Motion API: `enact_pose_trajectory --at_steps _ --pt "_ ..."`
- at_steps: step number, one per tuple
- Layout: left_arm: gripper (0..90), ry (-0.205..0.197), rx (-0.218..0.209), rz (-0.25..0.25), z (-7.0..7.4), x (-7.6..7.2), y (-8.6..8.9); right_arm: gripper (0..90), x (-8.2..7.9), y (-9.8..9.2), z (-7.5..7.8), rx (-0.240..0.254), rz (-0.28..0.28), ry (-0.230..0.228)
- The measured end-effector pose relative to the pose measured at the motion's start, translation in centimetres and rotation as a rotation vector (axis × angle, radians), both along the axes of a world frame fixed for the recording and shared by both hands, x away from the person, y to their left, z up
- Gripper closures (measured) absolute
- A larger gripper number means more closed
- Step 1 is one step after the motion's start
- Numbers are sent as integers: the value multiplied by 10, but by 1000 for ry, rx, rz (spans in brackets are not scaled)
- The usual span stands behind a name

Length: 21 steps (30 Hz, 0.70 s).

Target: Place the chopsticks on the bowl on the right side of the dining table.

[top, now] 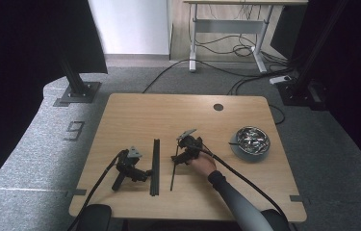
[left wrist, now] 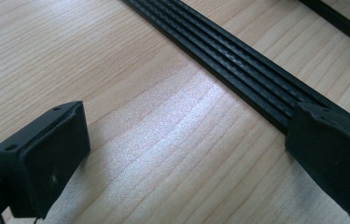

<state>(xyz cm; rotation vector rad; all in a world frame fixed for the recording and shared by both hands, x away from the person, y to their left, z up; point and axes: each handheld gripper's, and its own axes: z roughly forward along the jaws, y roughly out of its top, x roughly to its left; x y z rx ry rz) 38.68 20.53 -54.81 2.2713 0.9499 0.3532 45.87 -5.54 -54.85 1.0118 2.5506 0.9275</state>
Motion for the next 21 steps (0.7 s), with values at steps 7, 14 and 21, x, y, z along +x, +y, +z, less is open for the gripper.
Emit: enact_pose_trajectory --at_steps 7,14,21 --pt "0 0 0 0 0 0 0 0 -5 -10 0 1 4 2" --pt "0 0 0 0 0 0 0 0 -3 -17 0 0 -31 1" --pt "0 0 0 0 0 0 0 0 7 -24 0 0 -79 4"
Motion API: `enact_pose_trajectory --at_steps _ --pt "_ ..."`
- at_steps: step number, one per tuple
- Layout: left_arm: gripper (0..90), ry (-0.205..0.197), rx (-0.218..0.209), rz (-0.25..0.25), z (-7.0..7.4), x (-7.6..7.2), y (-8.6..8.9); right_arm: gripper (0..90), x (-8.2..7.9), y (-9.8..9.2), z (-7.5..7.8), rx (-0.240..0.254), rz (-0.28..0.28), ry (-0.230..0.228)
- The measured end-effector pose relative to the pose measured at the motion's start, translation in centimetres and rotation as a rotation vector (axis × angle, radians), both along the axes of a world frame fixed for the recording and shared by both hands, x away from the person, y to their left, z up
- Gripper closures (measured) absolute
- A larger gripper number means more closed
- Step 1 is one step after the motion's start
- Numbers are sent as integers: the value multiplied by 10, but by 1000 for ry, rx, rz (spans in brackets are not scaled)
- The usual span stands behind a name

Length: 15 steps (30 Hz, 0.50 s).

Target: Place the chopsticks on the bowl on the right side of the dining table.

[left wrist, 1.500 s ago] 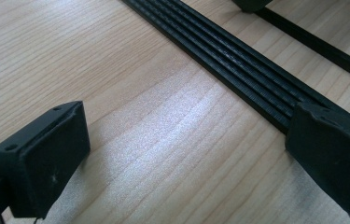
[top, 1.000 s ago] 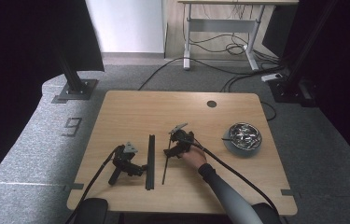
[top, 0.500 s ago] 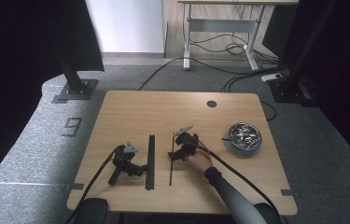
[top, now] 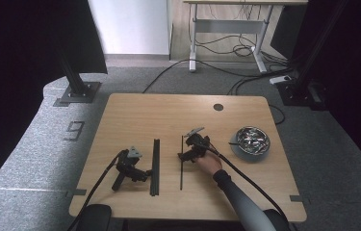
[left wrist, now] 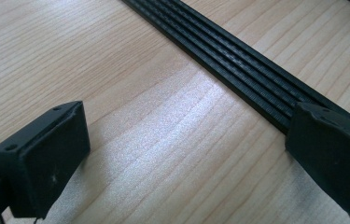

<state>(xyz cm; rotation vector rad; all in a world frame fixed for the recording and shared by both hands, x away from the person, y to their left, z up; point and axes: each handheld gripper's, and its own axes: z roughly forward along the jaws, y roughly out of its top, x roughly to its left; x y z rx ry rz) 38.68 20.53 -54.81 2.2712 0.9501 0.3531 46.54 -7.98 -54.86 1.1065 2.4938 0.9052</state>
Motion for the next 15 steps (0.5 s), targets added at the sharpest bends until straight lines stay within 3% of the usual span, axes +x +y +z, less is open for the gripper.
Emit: enact_pose_trajectory --at_steps 15 --pt "0 0 0 0 0 0 0 0 -10 -29 -1 2 -24 -1"
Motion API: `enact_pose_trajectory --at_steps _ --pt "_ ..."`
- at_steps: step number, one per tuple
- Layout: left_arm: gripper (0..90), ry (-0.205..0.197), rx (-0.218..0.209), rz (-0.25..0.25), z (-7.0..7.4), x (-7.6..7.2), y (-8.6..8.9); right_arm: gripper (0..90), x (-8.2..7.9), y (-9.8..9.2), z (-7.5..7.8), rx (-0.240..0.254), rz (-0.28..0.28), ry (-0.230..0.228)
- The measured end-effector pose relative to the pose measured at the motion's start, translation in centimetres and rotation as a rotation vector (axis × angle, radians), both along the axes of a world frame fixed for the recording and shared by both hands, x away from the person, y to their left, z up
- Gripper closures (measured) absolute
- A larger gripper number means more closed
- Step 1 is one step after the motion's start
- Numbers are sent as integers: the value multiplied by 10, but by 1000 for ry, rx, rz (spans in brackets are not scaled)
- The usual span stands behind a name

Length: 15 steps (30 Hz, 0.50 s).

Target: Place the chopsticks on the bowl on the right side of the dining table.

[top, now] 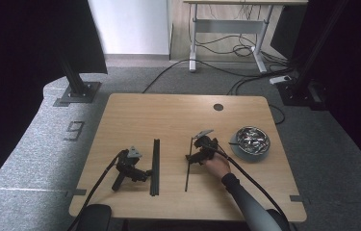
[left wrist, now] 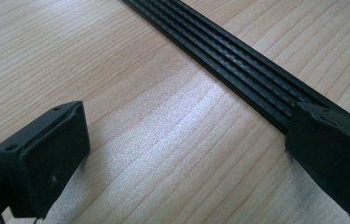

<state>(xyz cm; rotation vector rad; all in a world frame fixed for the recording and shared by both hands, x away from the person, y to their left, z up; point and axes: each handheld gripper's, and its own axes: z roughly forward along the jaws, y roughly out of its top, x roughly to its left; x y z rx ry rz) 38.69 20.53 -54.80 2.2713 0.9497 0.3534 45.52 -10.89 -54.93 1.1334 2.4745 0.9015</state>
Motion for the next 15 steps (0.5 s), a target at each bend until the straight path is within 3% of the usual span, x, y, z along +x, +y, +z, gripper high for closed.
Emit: enact_pose_trajectory --at_steps 15 --pt "0 0 0 0 0 0 0 0 -24 -29 -1 -1 9 0"
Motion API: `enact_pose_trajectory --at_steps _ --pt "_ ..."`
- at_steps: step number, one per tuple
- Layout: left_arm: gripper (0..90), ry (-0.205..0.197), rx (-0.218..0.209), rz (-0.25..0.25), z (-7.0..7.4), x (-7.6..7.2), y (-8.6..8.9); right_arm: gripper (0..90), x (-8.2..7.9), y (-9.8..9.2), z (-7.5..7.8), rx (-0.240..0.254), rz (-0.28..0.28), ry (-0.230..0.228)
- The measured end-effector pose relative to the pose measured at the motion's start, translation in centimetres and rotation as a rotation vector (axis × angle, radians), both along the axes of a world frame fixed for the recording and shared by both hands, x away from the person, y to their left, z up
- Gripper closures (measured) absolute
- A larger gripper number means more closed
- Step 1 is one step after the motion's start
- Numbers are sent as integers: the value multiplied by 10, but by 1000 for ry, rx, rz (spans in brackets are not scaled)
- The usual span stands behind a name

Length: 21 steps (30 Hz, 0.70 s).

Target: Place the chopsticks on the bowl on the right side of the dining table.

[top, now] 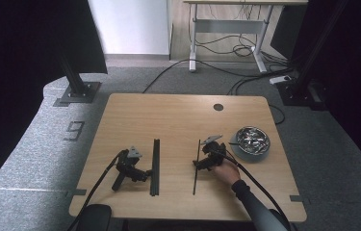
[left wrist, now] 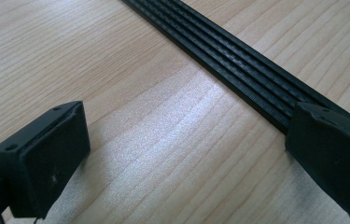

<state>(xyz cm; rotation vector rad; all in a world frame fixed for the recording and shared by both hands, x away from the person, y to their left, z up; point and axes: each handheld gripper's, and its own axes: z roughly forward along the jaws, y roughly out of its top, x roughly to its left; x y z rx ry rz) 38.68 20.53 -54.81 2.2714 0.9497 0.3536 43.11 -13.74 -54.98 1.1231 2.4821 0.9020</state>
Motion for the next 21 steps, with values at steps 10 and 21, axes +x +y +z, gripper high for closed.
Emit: enact_pose_trajectory --at_steps 10,21 --pt "0 0 0 0 0 0 0 0 -8 -15 1 -10 23 11" --pt "0 0 0 0 0 0 0 229 -12 -29 8 -13 22 18"
